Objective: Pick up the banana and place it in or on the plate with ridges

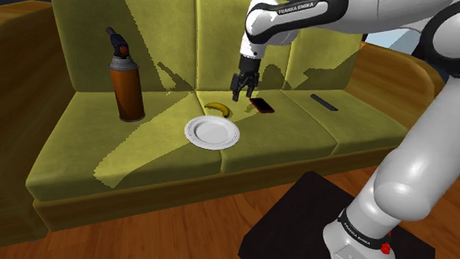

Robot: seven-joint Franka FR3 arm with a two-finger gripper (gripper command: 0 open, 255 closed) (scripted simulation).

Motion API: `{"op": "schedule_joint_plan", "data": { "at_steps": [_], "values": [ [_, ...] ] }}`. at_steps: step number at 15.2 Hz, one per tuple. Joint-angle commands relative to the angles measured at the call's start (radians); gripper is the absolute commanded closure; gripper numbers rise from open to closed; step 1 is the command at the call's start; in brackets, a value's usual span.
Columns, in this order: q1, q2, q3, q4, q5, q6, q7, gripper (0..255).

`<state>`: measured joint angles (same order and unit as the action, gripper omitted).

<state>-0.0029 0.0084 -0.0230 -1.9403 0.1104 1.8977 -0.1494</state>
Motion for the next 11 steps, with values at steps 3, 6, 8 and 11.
{"op": "schedule_joint_plan", "data": {
  "at_steps": [3, 6, 8, 11],
  "values": [
    [-0.007, 0.161, -0.005, 0.146, 0.010, 0.019, -0.022, 0],
    [-0.012, 0.282, -0.005, 0.275, 0.016, 0.015, -0.033, 0],
    [-0.016, 0.366, -0.004, 0.372, 0.020, 0.004, -0.038, 0],
    [-0.016, 0.395, -0.003, 0.381, 0.022, 0.025, -0.041, 0]
  ]
}}
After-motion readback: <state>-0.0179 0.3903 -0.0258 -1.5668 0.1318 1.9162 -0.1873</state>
